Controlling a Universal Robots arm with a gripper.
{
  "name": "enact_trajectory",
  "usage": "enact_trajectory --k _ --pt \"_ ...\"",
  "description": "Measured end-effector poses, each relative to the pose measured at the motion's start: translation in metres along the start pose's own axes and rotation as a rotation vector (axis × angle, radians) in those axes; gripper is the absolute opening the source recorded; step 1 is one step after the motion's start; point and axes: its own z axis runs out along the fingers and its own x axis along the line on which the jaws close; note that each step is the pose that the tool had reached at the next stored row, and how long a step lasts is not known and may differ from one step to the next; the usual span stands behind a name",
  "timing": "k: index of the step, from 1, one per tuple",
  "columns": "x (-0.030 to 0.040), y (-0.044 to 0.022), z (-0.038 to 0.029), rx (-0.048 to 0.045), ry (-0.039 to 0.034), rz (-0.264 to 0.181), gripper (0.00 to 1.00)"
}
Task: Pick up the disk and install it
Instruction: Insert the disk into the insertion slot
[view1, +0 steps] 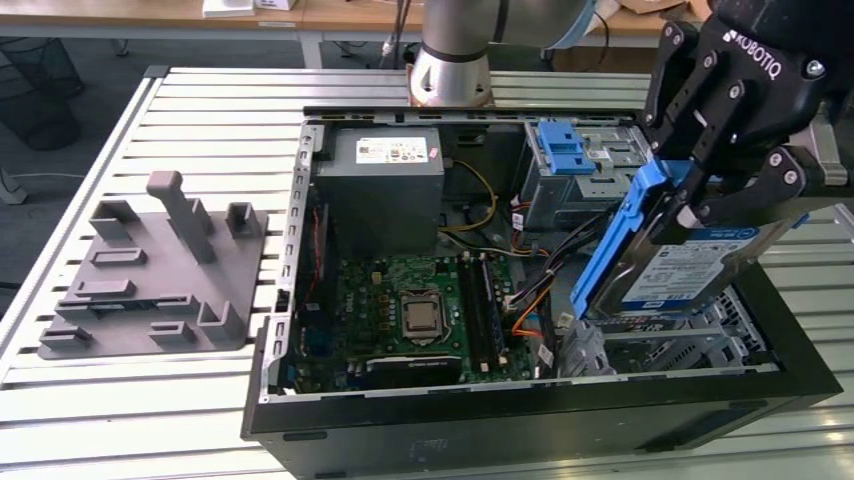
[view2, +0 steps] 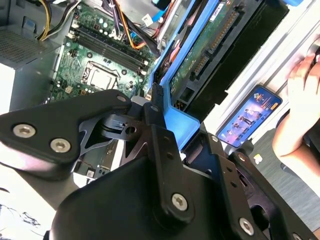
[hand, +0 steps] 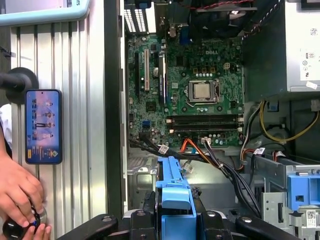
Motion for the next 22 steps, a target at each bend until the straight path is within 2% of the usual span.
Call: enact_trajectory --k 12,22 --pt "-0.0002 -0.0146 0.0057 0.0 0.0003 0.0 0.37" --pt "-0.0007 -0.0243 0.01 0.0 0.0001 0.0 0.37"
